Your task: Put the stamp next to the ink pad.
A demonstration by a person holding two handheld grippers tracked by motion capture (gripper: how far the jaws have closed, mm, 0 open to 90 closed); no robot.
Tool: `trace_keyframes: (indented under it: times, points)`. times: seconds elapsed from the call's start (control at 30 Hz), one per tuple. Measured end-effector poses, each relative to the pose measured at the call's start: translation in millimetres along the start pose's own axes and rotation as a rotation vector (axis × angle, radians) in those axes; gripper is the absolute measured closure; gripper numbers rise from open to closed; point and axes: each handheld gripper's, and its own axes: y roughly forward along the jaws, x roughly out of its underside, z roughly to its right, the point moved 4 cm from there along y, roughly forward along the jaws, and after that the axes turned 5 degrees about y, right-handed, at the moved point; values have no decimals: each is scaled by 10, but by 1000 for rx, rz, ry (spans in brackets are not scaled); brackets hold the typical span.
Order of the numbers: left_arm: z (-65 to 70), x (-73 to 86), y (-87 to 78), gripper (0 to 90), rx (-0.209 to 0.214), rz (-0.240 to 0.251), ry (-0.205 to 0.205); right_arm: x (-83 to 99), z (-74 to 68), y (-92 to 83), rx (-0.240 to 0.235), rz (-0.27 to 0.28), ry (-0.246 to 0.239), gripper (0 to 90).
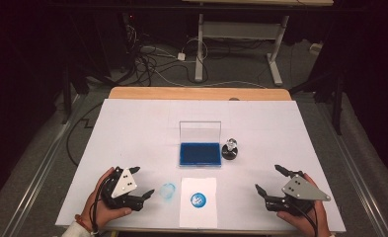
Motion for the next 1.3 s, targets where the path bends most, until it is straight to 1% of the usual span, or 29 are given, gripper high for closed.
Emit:
trace_keyframes:
  times: [0.07,0.13,0.17,0.3,0.4,0.47,0.53,0.6,0.73,0.8,0.83,0.9,1.3]
  points:
    - [-2,6,-11,162,-3,2,-1,46,15,10,2,-17,9,164]
    - [-3,24,-16,162,-5,-3,-5,70,28,5,-14,-12,36,164]
    - [-8,35,-16,162,-5,-6,-9,69,30,4,-13,-10,38,163]
    - [-19,47,-22,162,-7,-3,-13,44,9,9,-15,2,22,164]
    - [-10,75,-26,162,-5,-12,-9,21,3,-3,-11,11,28,163]
    - [-8,80,-32,162,-6,-7,-15,2,0,-21,-7,20,24,163]
    - [0,81,-38,162,-6,-9,-7,-17,-1,-30,0,29,21,163]
    - [-3,79,-37,162,-2,-7,-9,-29,-4,-36,1,35,20,163]
    - [-14,82,-20,162,-1,-11,-8,-31,1,-38,4,36,19,163]
    - [-3,87,-15,162,5,-17,-15,-31,7,-43,3,36,19,163]
    - [-6,83,-18,162,-1,-14,-6,-32,7,-47,1,38,17,163]
    - [-5,80,-24,162,-2,-13,-3,-38,7,-57,2,41,16,163]
    - [-10,79,-21,162,1,-12,-6,-41,-10,-52,-2,37,11,163]
